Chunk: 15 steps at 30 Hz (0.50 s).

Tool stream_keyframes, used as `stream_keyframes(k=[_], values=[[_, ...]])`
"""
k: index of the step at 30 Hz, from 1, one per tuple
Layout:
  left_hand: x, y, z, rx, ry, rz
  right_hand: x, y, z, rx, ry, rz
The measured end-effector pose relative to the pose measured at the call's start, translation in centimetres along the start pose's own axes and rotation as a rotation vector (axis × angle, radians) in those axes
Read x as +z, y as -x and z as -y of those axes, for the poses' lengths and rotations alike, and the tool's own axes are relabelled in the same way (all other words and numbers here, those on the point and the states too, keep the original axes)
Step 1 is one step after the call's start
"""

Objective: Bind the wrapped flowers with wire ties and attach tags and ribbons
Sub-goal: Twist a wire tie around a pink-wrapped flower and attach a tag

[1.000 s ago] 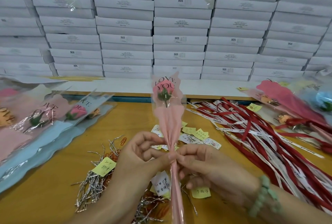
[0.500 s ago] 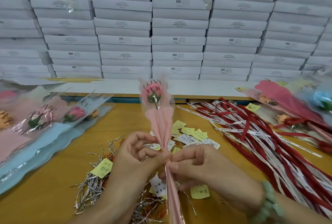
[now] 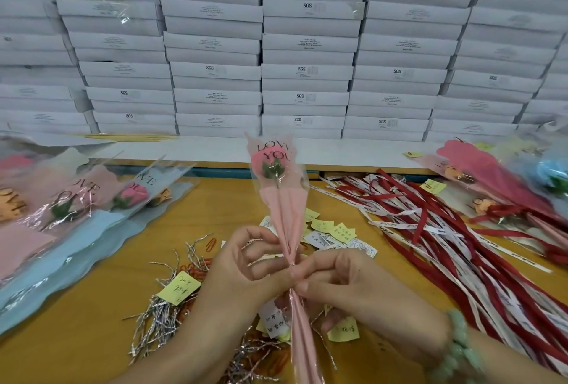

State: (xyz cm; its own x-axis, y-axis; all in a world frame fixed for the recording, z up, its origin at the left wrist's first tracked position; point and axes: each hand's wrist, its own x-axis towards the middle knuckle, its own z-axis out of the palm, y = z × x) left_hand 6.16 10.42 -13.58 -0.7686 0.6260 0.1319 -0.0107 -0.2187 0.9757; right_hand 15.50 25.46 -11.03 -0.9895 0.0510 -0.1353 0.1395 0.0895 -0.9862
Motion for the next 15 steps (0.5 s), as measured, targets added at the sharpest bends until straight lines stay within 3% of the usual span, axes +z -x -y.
stream_keyframes(k=[7,9,11,13,15], values=[[0.0,0.3,0.1,-0.055,0.031,0.114,-2.8,0.2,2.3,0.003,0.455,0.097],[0.1,0.3,0.0,-0.057,0.033,0.114,-5.0,0.3,3.2,-0.031,0.672,-0.040],[0.0,0.2,0.1,-0.066,0.044,0.106,-8.1,0.2,3.5,-0.031,0.991,-0.305],[-0.1,0.2,0.2,-0.079,0.052,0.107,-11.3,0.0,3.0,0.082,1.299,-0.549],[-0.1,0.2,0.3,-0.086,0.052,0.118,-13.9,-0.4,1.4,0.240,1.451,-0.671]])
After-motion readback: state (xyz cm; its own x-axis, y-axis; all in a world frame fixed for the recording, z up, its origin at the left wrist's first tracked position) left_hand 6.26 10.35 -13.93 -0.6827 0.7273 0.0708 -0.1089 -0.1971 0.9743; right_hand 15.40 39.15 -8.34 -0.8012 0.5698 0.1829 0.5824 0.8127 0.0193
